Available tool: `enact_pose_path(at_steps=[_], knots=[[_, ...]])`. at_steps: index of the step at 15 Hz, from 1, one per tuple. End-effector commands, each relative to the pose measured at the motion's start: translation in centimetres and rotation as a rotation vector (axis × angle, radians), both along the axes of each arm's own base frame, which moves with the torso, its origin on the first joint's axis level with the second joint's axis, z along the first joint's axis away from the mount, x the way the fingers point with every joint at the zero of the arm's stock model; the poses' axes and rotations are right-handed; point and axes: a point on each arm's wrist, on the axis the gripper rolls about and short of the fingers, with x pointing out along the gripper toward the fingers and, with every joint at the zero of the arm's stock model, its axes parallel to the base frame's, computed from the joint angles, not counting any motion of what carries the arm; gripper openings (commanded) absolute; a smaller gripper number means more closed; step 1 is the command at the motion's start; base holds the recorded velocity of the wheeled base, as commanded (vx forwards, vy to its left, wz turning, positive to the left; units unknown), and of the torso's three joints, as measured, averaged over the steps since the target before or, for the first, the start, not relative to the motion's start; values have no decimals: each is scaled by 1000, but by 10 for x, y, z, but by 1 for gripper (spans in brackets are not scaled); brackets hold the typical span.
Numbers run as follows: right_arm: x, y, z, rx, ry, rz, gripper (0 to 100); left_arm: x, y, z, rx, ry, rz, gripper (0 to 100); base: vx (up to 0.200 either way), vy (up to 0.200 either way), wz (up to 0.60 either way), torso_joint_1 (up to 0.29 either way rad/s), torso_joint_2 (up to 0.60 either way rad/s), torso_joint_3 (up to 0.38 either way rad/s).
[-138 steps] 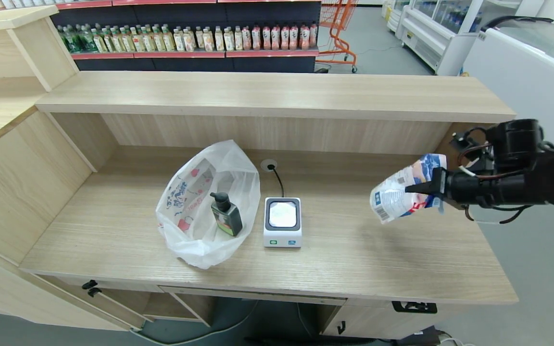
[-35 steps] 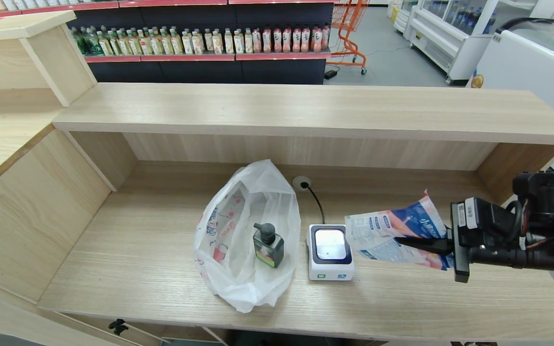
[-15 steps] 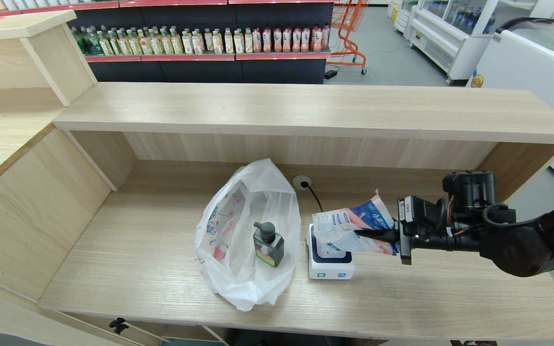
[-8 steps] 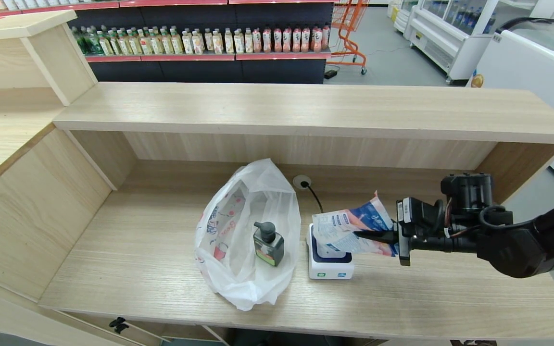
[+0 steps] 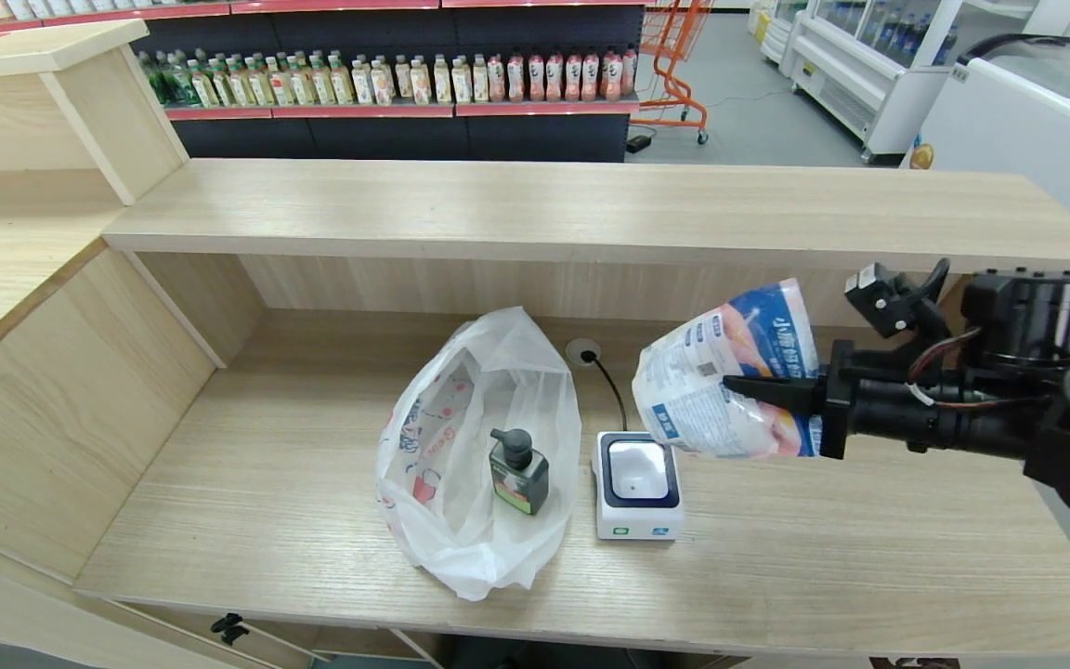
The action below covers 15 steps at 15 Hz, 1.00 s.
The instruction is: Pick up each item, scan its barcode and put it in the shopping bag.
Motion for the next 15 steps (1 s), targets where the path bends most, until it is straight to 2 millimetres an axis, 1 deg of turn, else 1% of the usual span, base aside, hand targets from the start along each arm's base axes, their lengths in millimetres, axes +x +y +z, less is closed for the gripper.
enact_pose_path(at_steps=[1,4,8,11,13,15], knots=[[-30,-8,18,63,29,-85,0,0,0,0,0,0,1,100,0,0,0,0,0,0],[-31,-16,17,84,59,-132,0,0,0,0,0,0,1,100,0,0,0,0,0,0],[-34,-18,14,97,88,-143,0,0,0,0,-3,-1,1,100,0,0,0,0,0,0],[-32,-17,16,129,120,-149,0,0,0,0,-3,-1,1,100,0,200,0,-1,2,1],[-24,-14,16,130,126,-143,0,0,0,0,-2,0,1,100,0,0,0,0,0,0],[-7,-7,9,123,148,-131,0,0,0,0,-2,0,1,100,0,0,0,0,0,0]])
